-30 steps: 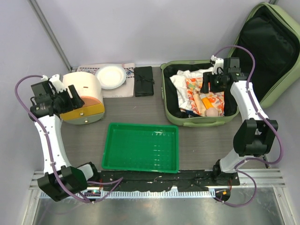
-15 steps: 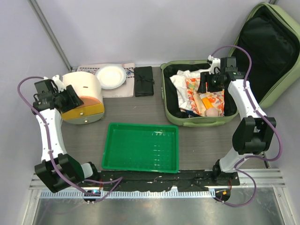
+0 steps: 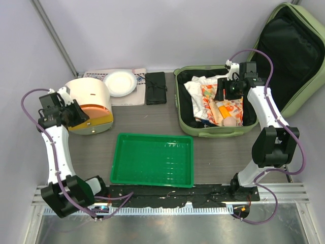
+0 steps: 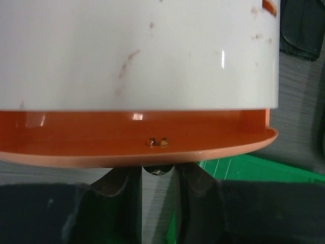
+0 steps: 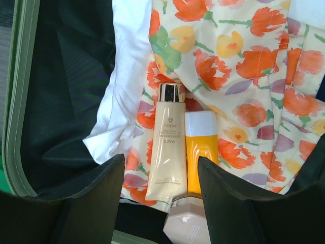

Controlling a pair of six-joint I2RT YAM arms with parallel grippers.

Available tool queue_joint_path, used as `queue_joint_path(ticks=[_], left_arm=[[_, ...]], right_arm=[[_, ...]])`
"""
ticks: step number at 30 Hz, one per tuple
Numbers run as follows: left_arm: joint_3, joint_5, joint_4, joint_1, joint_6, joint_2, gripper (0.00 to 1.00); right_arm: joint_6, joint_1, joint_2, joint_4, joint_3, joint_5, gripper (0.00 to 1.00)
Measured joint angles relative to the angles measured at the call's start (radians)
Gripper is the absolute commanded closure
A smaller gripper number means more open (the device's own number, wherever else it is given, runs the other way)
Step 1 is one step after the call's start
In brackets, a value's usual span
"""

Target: Open, take out, and arrange the luggage

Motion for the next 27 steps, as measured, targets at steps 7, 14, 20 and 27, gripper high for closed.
queue_joint_path(ticks=[7,14,20,27], left_arm=[[-0.069,0.004,-0.069,0.004,0.016,-0.124,0.99],[-0.1,0.01,-0.133,0.004,0.02,-0.2,1.0],[-0.095,0.01,-0.167,0.005,0.035,-0.212,1.0],[-0.091,0.011,-0.177,0.005,0.042,-0.213,1.0]], right_arm=[[-0.001,0.0,0.0,-0.001,0.0,0.0,0.35],[-0.007,0.0,0.0,-0.013,0.002,-0.001,0.35],[-0.01,0.0,0.0,-0.034,0.016,-0.004,0.35],[-0.039,0.0,0.014,-0.059,0.028,0.002,0.42]])
